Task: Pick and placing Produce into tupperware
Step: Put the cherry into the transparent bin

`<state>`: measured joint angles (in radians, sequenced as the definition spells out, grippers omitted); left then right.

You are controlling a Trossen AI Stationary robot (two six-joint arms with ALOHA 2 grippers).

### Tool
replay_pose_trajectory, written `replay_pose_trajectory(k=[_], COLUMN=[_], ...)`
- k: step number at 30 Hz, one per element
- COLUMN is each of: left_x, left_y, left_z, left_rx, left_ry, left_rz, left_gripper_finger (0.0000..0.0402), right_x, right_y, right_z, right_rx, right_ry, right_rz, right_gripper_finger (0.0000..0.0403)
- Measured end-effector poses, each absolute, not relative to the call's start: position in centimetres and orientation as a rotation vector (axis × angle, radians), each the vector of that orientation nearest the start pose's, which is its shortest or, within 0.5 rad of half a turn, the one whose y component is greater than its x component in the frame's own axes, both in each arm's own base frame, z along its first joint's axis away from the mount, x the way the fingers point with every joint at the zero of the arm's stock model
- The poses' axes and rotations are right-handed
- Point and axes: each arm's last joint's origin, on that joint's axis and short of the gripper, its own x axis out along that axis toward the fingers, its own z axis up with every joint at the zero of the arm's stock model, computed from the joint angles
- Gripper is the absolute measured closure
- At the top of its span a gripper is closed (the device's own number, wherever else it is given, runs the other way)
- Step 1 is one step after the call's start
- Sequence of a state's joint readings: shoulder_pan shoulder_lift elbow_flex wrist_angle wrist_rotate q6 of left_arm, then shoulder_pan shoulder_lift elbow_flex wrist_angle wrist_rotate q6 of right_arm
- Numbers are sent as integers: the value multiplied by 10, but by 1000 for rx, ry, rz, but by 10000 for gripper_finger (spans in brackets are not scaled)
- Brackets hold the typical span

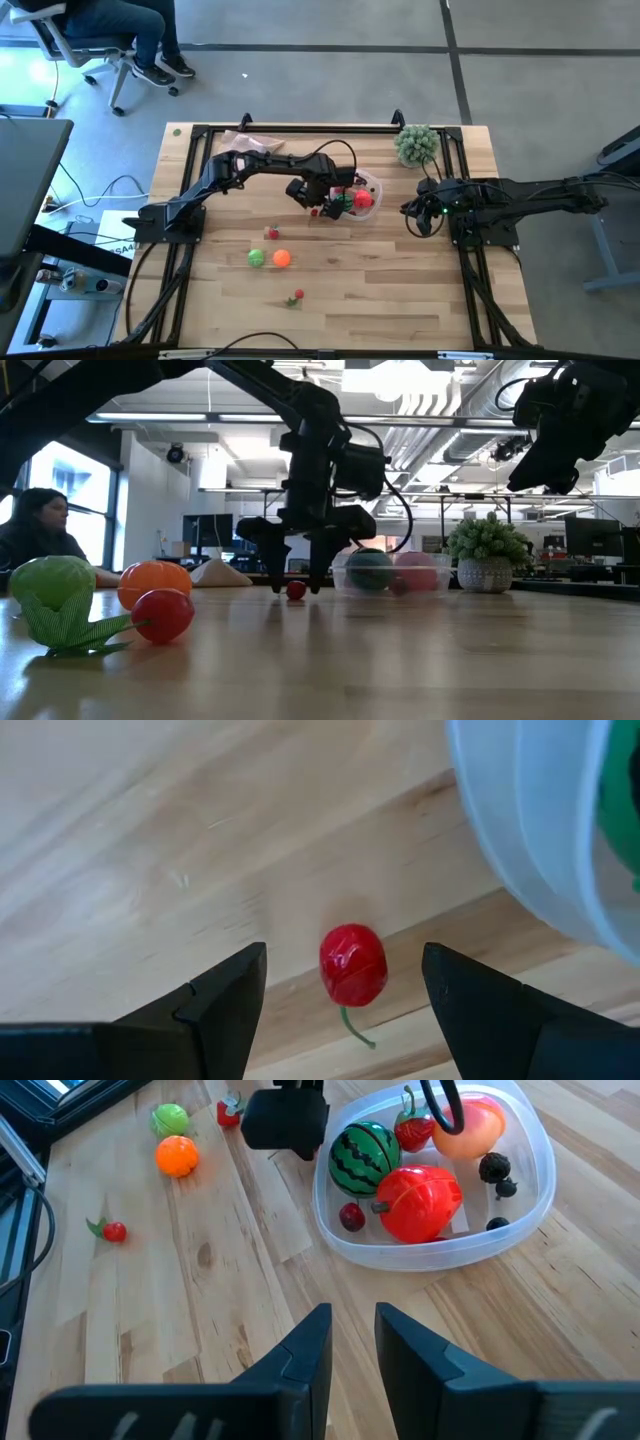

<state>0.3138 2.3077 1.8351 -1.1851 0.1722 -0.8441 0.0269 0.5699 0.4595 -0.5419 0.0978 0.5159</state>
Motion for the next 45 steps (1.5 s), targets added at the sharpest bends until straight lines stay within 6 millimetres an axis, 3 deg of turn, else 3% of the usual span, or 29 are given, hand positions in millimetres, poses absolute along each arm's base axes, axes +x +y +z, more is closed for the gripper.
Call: replay_pose_trajectory(k=[30, 45], left_x=[415, 418], left_y=[130, 121], left_z=[145, 145], left_rx=[-1098, -1059], left_ry=[1471, 1472], left_rz=[875, 878], left_gripper_finger=[143, 233], right_x=[125, 125], right_y=[1, 1], right_z=[220, 220], right_rx=[457, 457], right_ry=[618, 618], right_rz=[-234, -234], right_gripper_finger=[331, 331])
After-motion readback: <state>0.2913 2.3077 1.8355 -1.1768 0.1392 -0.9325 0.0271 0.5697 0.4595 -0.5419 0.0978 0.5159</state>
